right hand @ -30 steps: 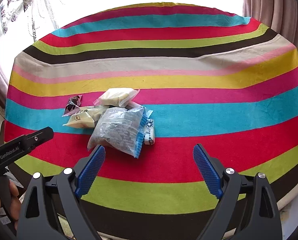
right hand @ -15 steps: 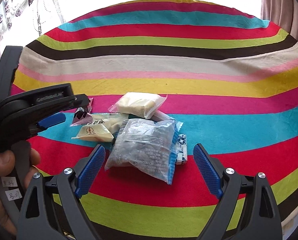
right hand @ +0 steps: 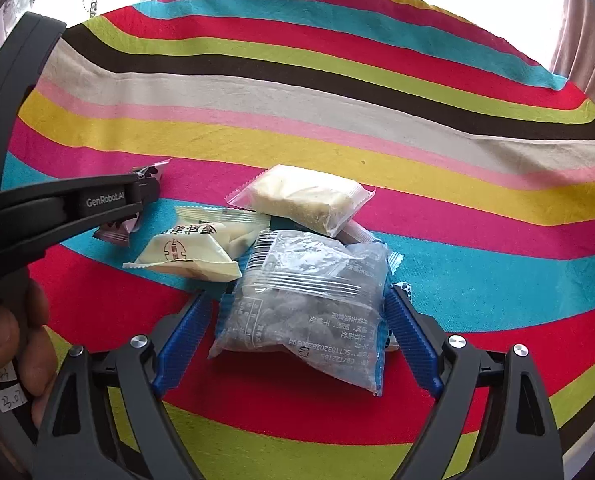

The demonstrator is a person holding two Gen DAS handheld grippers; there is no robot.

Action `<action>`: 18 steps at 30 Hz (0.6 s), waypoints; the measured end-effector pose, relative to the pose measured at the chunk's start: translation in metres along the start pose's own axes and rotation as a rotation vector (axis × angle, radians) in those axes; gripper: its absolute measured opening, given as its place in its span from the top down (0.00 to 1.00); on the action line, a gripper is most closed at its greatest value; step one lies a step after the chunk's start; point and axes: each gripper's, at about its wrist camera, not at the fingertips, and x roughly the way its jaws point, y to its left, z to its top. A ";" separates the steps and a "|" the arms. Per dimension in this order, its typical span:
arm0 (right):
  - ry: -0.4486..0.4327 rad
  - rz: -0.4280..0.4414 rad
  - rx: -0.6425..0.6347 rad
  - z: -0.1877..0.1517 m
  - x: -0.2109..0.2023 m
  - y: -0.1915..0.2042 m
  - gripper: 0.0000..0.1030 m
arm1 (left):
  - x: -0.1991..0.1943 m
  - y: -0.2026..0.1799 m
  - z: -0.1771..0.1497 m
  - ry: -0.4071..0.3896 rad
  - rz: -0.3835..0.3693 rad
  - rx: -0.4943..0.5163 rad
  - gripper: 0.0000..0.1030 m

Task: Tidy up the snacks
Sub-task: 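Grasp the dark chocolate bar with left tool while right tool grasps clear nut bag, then carry the chocolate bar and clear nut bag over the white box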

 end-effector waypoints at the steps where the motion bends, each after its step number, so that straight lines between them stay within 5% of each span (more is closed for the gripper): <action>1: -0.003 -0.008 -0.012 0.000 0.001 0.002 0.20 | -0.001 0.002 -0.001 -0.001 -0.001 -0.002 0.81; 6: -0.016 -0.033 -0.071 -0.004 0.003 0.012 0.24 | -0.008 0.014 -0.010 -0.008 -0.001 -0.031 0.82; 11: -0.006 0.052 -0.073 -0.009 -0.003 0.013 0.36 | -0.018 0.024 -0.022 -0.013 0.002 -0.056 0.82; 18: -0.012 0.161 0.012 -0.020 -0.025 -0.008 0.37 | -0.031 0.026 -0.037 -0.019 -0.006 -0.067 0.82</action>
